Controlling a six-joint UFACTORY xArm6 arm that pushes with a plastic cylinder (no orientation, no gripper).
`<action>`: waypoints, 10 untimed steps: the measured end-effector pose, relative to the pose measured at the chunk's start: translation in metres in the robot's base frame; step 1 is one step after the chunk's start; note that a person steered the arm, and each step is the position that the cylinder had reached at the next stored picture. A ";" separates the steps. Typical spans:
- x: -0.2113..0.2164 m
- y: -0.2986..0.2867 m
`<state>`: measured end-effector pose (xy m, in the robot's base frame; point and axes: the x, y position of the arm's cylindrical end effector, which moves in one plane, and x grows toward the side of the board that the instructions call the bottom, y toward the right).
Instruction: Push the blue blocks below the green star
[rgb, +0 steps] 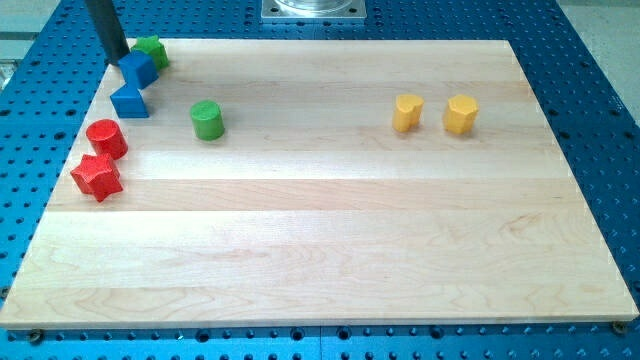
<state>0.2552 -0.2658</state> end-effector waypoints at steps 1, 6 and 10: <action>0.013 0.037; 0.067 -0.027; 0.093 -0.039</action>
